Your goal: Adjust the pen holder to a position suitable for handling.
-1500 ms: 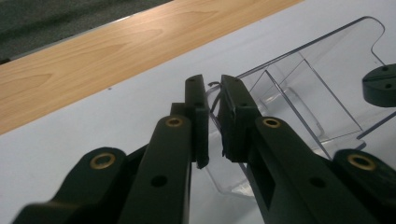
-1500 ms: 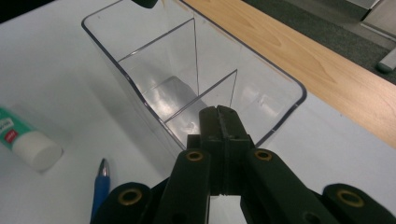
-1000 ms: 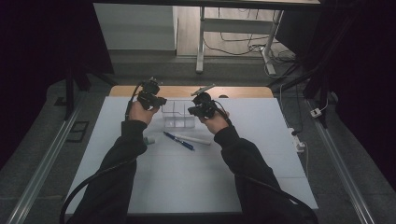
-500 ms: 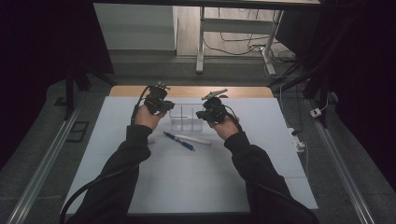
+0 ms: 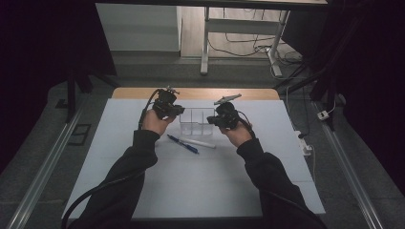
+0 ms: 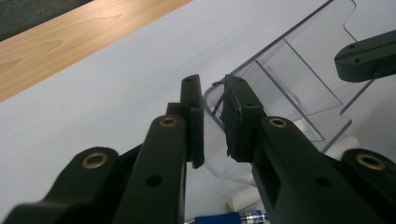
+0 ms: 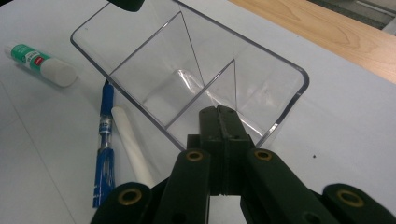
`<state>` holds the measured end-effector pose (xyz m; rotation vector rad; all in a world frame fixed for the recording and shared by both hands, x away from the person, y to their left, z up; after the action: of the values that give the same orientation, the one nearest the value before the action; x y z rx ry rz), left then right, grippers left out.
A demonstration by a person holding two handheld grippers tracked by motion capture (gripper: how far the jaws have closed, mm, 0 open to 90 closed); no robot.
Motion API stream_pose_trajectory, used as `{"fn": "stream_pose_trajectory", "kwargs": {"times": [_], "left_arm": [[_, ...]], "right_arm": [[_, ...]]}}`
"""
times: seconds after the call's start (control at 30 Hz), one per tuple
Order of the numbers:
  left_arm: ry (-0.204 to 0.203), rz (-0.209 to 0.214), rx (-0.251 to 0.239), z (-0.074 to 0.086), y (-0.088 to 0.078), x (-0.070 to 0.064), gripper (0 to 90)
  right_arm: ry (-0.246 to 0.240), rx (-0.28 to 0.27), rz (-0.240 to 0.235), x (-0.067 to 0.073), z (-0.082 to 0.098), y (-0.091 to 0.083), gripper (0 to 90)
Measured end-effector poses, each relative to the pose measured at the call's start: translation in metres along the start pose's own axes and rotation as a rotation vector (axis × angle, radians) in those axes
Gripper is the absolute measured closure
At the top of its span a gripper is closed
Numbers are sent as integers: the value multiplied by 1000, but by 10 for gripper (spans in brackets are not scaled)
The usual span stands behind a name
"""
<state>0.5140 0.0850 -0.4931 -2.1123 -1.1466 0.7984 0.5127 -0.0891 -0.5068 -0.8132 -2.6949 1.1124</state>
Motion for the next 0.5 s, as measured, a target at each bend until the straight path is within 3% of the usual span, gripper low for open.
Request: {"fn": "stream_pose_trajectory", "kwargs": {"times": [0.13, 0.33, 0.5], "left_arm": [[13, 1, 0, -1, 1, -3, 777], [-12, 10, -3, -4, 5, 0, 779], [-3, 10, -3, -6, 8, 3, 783]], "right_arm": [[13, 0, 5, 0, 3, -6, 897], [35, -16, 19, -4, 2, -9, 897], [57, -22, 22, -5, 1, -9, 897]]}}
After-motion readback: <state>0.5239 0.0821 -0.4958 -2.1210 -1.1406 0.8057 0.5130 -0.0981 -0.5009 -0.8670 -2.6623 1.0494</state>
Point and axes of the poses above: each handheld gripper's, and its own axes: y roughly forward along the jaws, z roughly out of its underside, x roughly to its left, the point moved 7 cm from there along y, roughly forward along the jaws, and after that the axes turned 11 degrees about -y, right-handed, at the moved point
